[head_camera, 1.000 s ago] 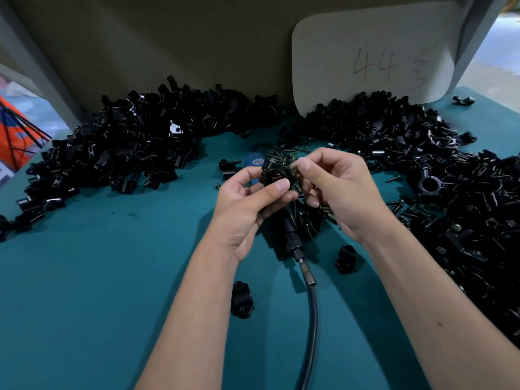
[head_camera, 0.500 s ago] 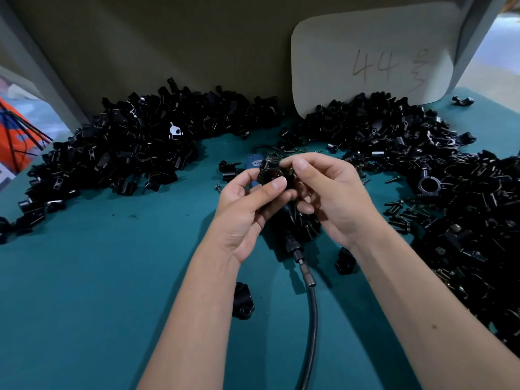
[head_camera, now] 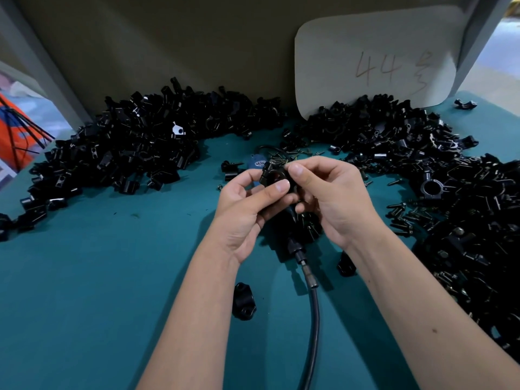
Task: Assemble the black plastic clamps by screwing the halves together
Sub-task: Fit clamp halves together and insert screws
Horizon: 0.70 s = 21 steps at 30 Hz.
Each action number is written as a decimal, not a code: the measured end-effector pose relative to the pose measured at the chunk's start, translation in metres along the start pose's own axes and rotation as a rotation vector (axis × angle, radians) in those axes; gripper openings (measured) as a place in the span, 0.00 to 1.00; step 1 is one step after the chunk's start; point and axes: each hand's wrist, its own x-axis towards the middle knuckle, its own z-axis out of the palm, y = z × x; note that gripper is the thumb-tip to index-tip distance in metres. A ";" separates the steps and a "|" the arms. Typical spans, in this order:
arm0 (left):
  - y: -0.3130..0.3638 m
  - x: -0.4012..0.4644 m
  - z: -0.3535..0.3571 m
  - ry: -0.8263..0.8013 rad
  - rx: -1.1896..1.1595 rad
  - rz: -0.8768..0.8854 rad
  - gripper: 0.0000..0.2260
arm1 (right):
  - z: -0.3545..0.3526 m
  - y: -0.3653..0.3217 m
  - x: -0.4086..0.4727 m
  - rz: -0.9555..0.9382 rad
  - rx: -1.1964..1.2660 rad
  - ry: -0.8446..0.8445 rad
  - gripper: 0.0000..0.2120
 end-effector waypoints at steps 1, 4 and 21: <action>-0.001 0.000 0.001 -0.003 0.003 0.005 0.18 | 0.003 0.000 0.000 -0.002 0.007 0.031 0.03; -0.002 0.000 0.004 0.002 0.043 0.033 0.20 | 0.009 0.001 -0.001 0.011 0.045 0.107 0.08; -0.011 0.003 0.013 0.079 0.142 0.186 0.12 | 0.018 0.002 -0.001 0.017 -0.038 0.260 0.16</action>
